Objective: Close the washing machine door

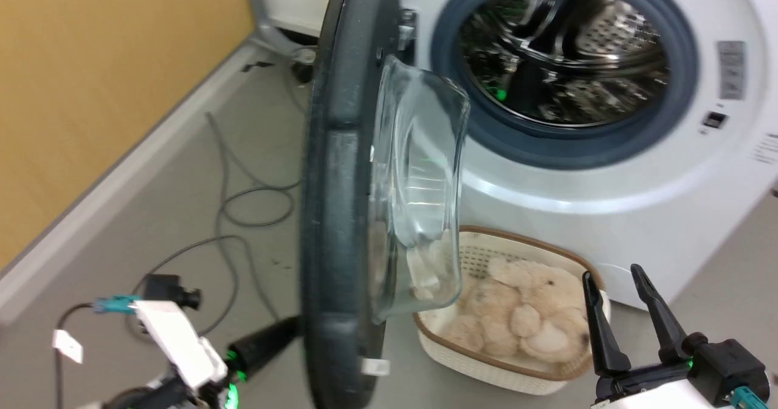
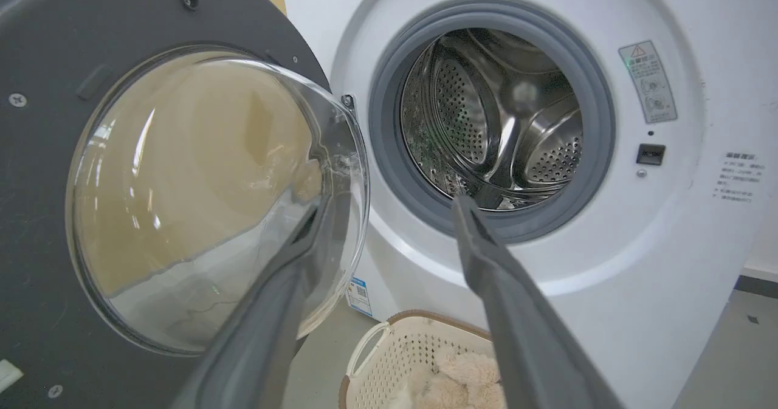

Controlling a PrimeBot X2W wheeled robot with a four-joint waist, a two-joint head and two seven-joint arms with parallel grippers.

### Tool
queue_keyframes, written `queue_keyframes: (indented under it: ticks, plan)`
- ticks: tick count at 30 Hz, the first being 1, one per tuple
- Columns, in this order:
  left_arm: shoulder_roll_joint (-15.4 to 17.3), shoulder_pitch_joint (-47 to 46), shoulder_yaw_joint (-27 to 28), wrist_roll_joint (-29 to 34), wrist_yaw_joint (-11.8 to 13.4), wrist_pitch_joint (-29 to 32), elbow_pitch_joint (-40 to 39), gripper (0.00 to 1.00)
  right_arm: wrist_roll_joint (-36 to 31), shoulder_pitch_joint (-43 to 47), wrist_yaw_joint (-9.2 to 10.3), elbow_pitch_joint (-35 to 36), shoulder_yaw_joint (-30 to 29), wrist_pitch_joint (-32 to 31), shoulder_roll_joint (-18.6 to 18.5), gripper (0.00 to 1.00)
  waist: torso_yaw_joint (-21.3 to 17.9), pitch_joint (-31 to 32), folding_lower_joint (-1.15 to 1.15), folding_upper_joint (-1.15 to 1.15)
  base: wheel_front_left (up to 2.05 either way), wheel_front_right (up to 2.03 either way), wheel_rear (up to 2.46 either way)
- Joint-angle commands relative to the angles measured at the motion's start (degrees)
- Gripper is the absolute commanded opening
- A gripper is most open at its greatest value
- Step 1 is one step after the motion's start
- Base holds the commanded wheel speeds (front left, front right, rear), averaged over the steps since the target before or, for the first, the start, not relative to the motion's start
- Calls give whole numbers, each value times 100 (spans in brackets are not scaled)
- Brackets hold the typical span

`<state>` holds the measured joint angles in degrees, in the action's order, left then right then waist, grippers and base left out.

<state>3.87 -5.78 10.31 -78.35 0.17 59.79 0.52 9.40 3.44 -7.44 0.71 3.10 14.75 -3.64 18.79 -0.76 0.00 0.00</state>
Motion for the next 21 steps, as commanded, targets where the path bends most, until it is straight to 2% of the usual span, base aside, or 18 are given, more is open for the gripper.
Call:
queue_keyframes:
  ticks: [1,5,8,15,21]
  plan:
    - [-64,157,-182,-111,47,-8,-149,0,-13,41,-5,26,-4,25,13,100,-262,-41,0,0,0,0,0]
    - [-93,310,-624,-330,73,-255,-314,0,-30,17,-5,37,4,25,-11,100,-655,-128,0,0,0,0,0]
    - [-96,301,-1028,-603,75,-654,-296,0,-37,-12,-5,51,11,25,-34,100,-987,-219,0,0,0,0,0]
    - [-98,-64,-1835,-964,-104,-1682,66,0,-47,-133,-5,100,16,25,-41,100,-1877,-503,0,0,0,0,0]
    - [-99,-577,-2266,-1058,-312,-2535,490,0,-22,-220,-5,117,53,25,-8,100,-2721,-774,0,0,0,0,0]
